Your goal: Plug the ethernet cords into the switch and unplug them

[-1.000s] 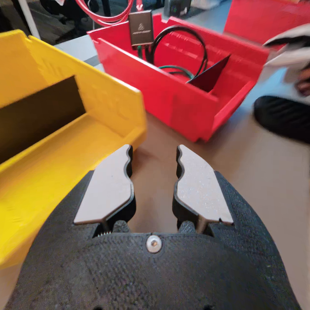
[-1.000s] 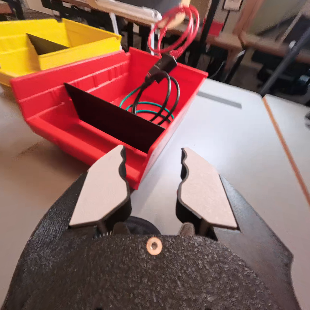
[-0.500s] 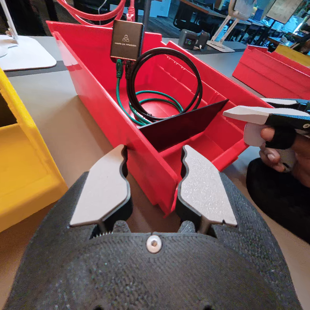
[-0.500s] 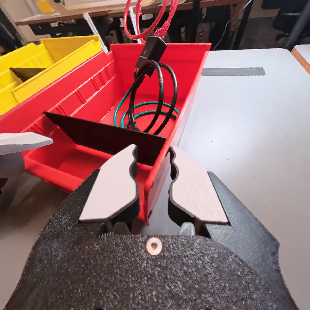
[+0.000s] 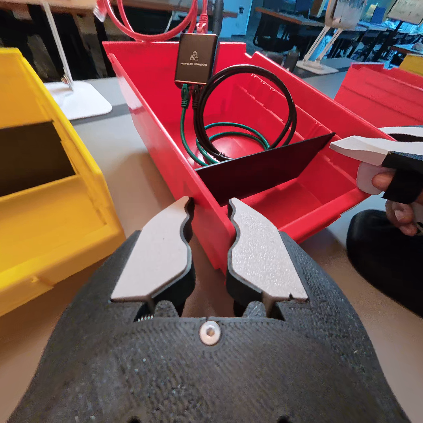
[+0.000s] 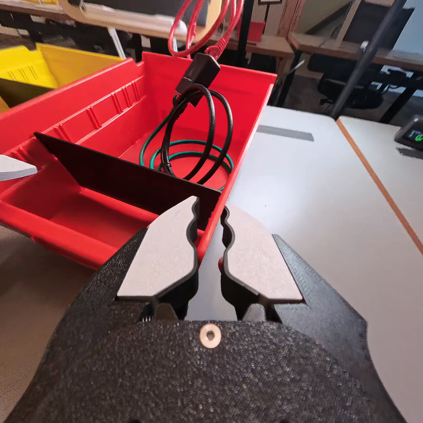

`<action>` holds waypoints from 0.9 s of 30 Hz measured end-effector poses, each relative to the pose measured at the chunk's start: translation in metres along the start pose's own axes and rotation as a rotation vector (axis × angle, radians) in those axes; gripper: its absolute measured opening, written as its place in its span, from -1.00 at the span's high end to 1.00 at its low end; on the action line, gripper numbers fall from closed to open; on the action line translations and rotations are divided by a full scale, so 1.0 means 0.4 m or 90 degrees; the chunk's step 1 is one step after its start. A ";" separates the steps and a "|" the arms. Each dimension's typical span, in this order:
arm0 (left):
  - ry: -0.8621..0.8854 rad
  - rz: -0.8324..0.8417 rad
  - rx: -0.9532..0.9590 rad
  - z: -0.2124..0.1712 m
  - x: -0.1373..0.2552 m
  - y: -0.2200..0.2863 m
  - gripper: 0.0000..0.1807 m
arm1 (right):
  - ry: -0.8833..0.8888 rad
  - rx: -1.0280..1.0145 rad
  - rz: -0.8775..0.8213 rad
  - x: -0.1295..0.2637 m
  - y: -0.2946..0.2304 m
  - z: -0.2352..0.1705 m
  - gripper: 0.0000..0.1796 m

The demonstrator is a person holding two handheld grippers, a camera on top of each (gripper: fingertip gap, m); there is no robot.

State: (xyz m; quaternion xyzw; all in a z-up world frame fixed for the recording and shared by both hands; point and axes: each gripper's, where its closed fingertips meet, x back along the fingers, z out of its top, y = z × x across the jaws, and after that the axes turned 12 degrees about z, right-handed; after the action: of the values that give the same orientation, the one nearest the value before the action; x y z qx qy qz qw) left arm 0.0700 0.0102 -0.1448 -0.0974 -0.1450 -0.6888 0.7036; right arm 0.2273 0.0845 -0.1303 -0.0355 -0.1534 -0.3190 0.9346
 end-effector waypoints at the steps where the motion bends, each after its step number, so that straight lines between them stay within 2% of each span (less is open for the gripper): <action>1: 0.014 0.004 -0.005 0.021 0.014 -0.004 0.69 | 0.012 0.006 0.001 0.006 -0.008 0.025 0.81; 7: 0.121 0.078 -0.031 0.206 0.163 -0.110 0.70 | 0.117 0.063 0.056 -0.001 -0.131 0.266 0.80; 10: 0.156 0.146 -0.031 0.270 0.267 -0.225 0.71 | 0.156 0.084 0.118 -0.056 -0.255 0.369 0.80; 13: 0.173 0.224 -0.025 0.288 0.378 -0.355 0.72 | 0.177 0.095 0.188 -0.126 -0.403 0.436 0.80; 19: 0.164 0.357 -0.001 0.227 0.583 -0.609 0.74 | 0.168 0.102 0.323 -0.260 -0.723 0.462 0.77; 23: 0.121 0.412 0.020 0.131 0.682 -0.751 0.76 | 0.127 0.091 0.401 -0.337 -0.911 0.403 0.73; 27: 0.068 0.432 0.054 0.010 0.730 -0.845 0.76 | 0.067 0.081 0.453 -0.398 -1.035 0.308 0.71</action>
State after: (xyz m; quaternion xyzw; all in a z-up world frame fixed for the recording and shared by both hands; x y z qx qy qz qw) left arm -0.2648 -0.2739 -0.0633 -0.0748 -0.0957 -0.4129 0.9027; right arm -0.1759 -0.1308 -0.0757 -0.0117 -0.1029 0.0348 0.9940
